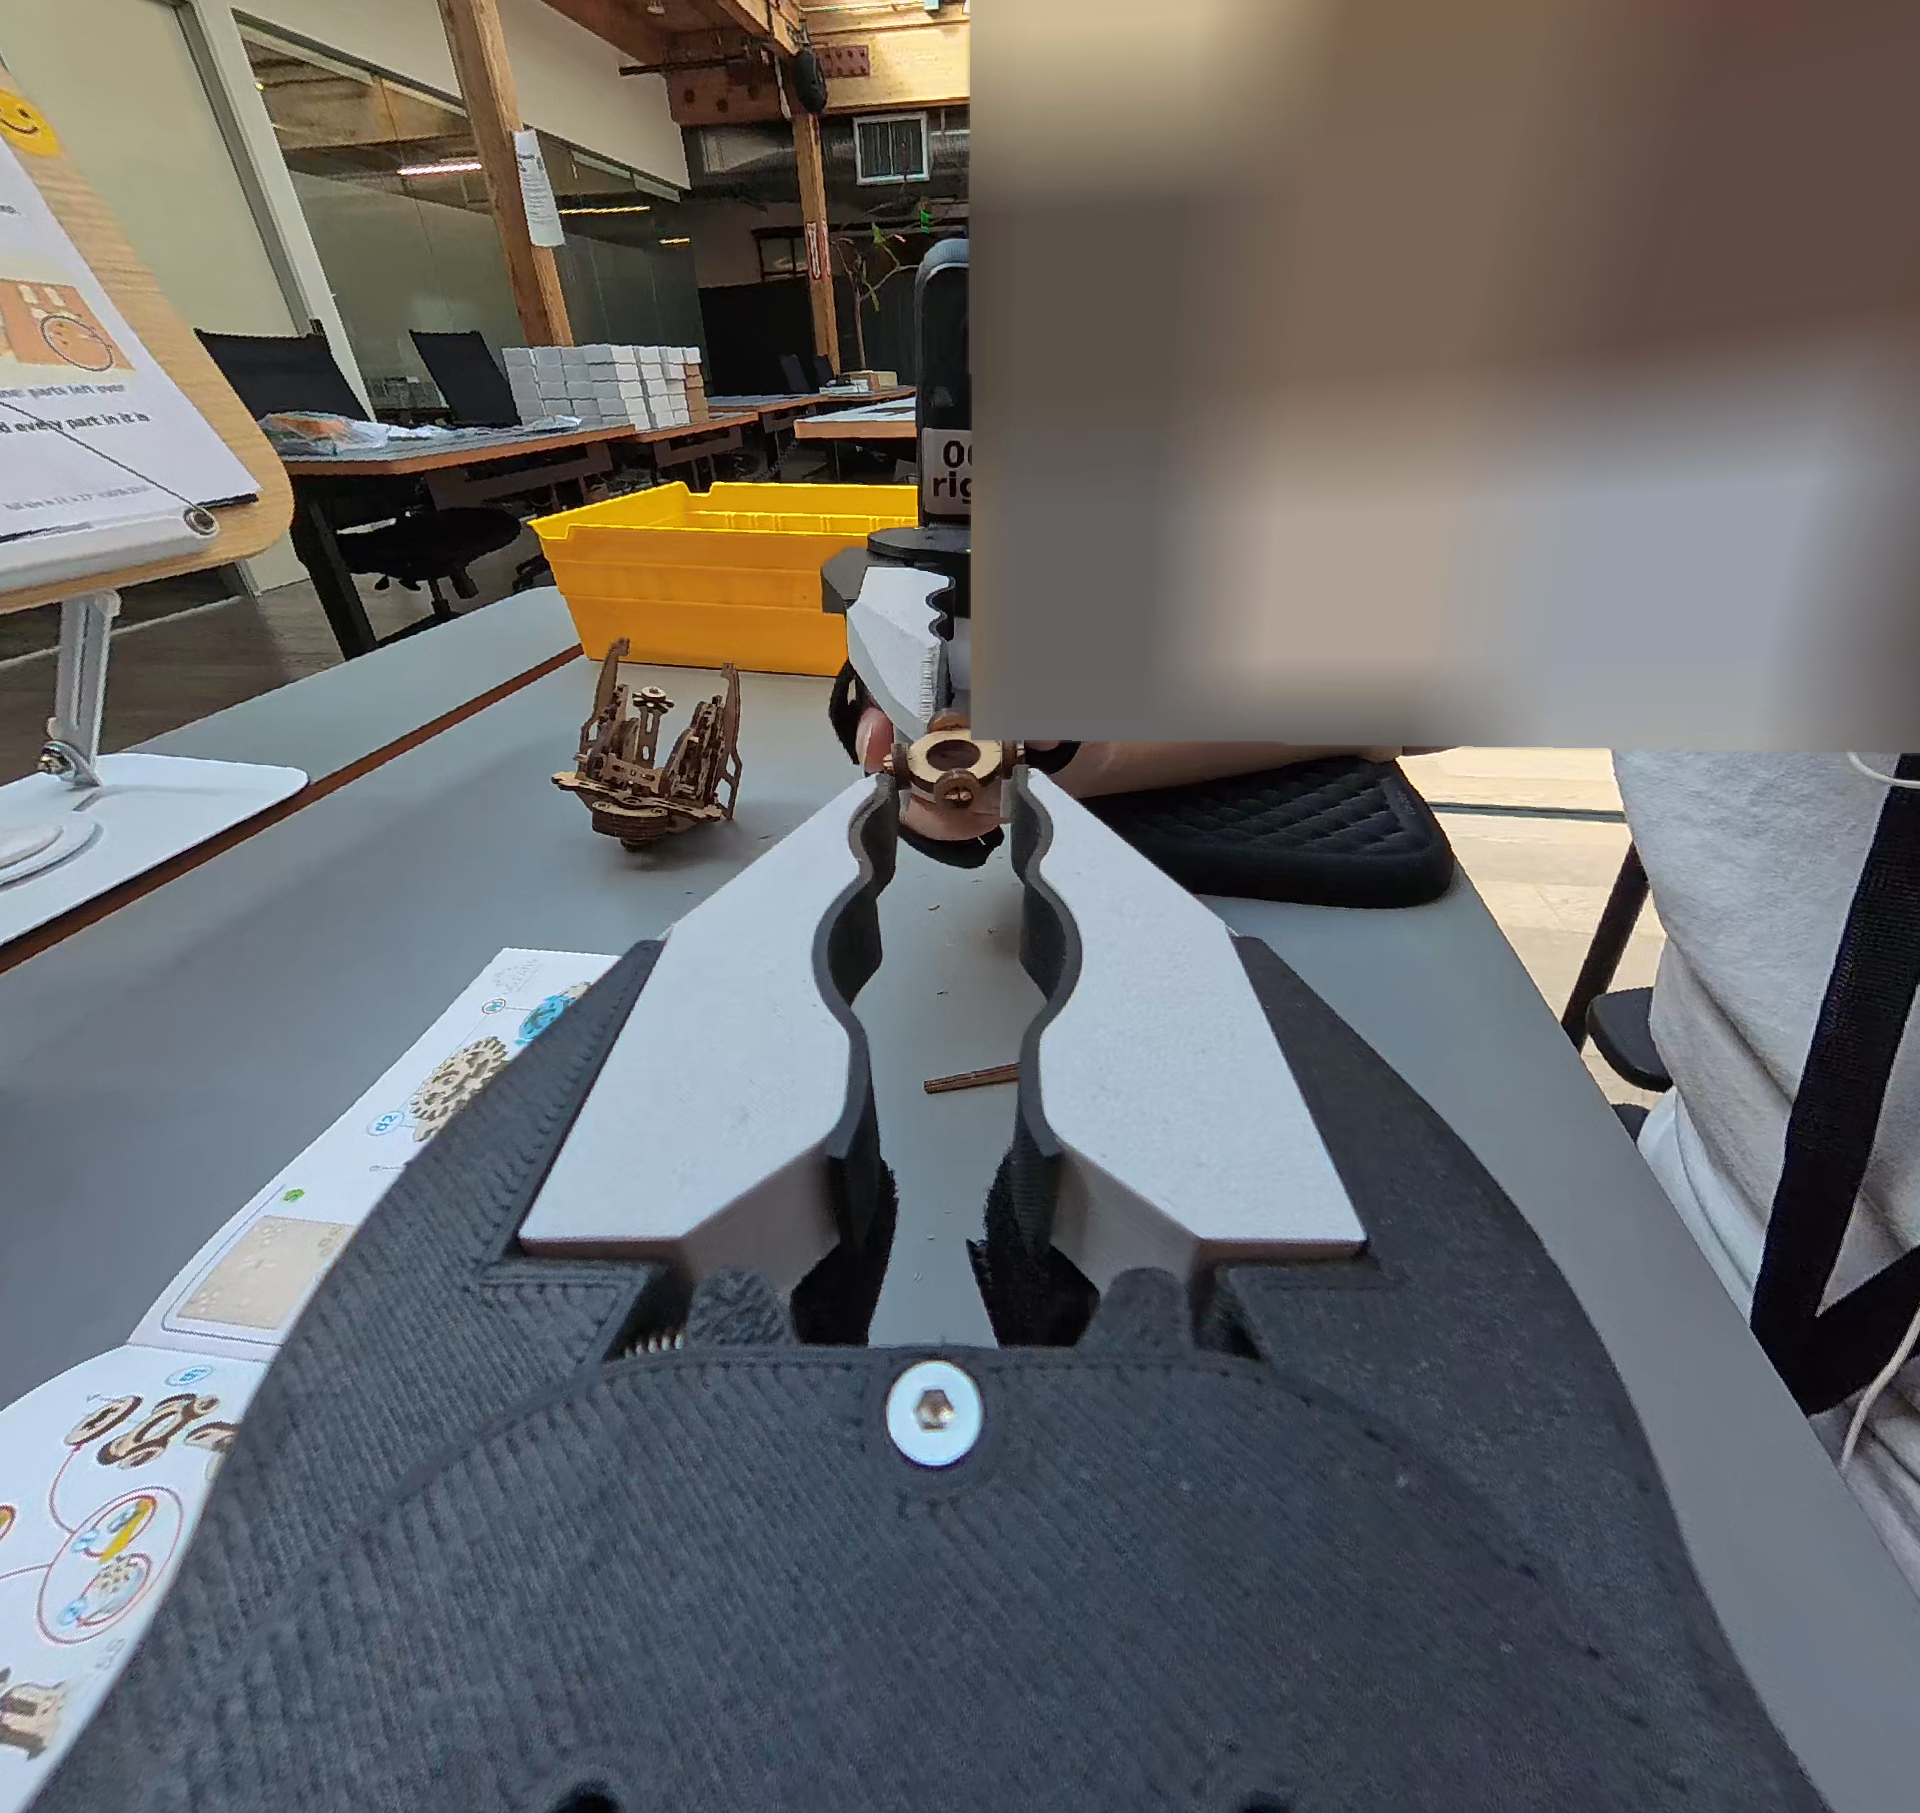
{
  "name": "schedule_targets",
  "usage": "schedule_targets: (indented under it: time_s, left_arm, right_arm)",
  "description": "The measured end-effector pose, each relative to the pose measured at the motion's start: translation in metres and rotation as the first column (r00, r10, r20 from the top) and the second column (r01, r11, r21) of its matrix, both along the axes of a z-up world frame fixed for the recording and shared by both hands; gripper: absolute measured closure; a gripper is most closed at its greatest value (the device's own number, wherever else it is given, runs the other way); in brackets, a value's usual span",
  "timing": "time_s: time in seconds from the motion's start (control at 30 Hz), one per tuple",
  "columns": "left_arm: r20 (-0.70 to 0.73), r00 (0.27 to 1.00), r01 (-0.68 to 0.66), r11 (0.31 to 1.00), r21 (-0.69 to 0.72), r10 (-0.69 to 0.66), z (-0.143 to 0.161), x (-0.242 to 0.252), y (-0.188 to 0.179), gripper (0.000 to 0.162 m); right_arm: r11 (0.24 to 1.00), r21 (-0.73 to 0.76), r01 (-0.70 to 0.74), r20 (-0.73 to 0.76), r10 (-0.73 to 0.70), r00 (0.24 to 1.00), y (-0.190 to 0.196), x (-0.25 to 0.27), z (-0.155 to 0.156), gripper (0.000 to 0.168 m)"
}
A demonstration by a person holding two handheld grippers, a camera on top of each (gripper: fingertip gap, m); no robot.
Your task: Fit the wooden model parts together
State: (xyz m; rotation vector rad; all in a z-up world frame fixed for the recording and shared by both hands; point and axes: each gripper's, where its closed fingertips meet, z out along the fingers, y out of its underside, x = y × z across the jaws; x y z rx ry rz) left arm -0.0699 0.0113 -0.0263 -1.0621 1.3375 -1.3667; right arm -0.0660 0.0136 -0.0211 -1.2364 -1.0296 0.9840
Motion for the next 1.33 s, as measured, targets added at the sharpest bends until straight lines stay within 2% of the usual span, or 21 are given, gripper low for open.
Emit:
schedule_targets:
  time_s: [0.2,0.27,0.33,0.4,0.53,0.6,0.7,0.77,0.87,0.93,1.03,1.17,1.27,1.33]
  left_arm:
    - [-0.027,1.000,0.013,1.000,0.004,-0.013,-0.004,0.002,-0.004,0.143]
    - [-0.070,0.996,0.050,0.998,0.026,-0.049,-0.014,0.007,-0.015,0.156]
    - [-0.053,0.997,0.060,0.998,0.017,-0.059,-0.012,0.009,-0.019,0.157]
    - [-0.025,0.999,0.022,1.000,-0.001,-0.022,-0.008,0.006,-0.009,0.156]
    - [-0.019,0.999,-0.031,0.998,-0.052,0.030,-0.005,-0.001,0.010,0.156]
    - [-0.044,0.997,-0.063,0.998,-0.030,0.061,-0.008,0.000,0.014,0.156]
    - [-0.161,0.969,-0.181,0.982,0.059,0.189,-0.028,0.006,0.029,0.156]
    - [-0.237,0.937,-0.237,0.965,0.114,0.258,-0.042,0.010,0.036,0.156]
    - [-0.285,0.910,-0.275,0.953,0.127,0.301,-0.049,0.013,0.038,0.156]
    - [-0.308,0.890,-0.299,0.940,0.162,0.336,-0.055,0.012,0.042,0.156]
    - [-0.319,0.873,-0.314,0.926,0.212,0.369,-0.057,0.012,0.043,0.156]
    - [-0.309,0.863,-0.314,0.903,0.294,0.401,-0.058,0.013,0.041,0.156]
    - [-0.300,0.875,-0.299,0.911,0.284,0.380,-0.056,0.012,0.040,0.156]
    - [-0.269,0.888,-0.297,0.911,0.286,0.374,-0.051,0.009,0.041,0.142]
  right_arm:
    - [0.999,-0.030,-0.025,-0.029,0.024,0.999,-0.003,-0.001,0.003,0.165]
    - [0.998,-0.037,-0.049,-0.006,0.049,0.999,-0.008,-0.008,0.000,0.168]
    - [0.999,0.052,-0.007,0.062,0.004,0.998,-0.008,-0.010,-0.003,0.168]
    - [0.993,0.103,0.050,0.058,-0.056,0.997,-0.001,0.002,0.005,0.167]
    - [0.995,-0.041,0.088,-0.042,-0.090,0.995,0.020,0.025,0.009,0.149]
    - [0.992,-0.095,0.080,-0.082,-0.088,0.993,0.022,0.025,0.012,0.147]
    - [0.972,-0.209,0.106,-0.075,-0.124,0.989,0.026,0.011,0.008,0.137]
    - [0.946,-0.267,0.185,0.004,-0.191,0.982,0.033,-0.001,-0.006,0.135]
    - [0.926,-0.276,0.257,0.161,-0.219,0.962,0.038,-0.012,-0.033,0.142]
    - [0.908,-0.301,0.290,0.189,-0.241,0.952,0.041,-0.011,-0.041,0.151]
    - [0.888,-0.364,0.281,0.179,-0.230,0.957,0.042,-0.009,-0.046,0.161]
    - [0.856,-0.475,0.203,0.100,-0.176,0.979,0.043,-0.005,-0.045,0.162]
    - [0.792,-0.604,0.082,-0.033,-0.127,0.991,0.044,0.000,-0.040,0.163]
    - [0.728,-0.683,-0.060,-0.163,-0.073,0.984,0.042,0.005,-0.033,0.163]
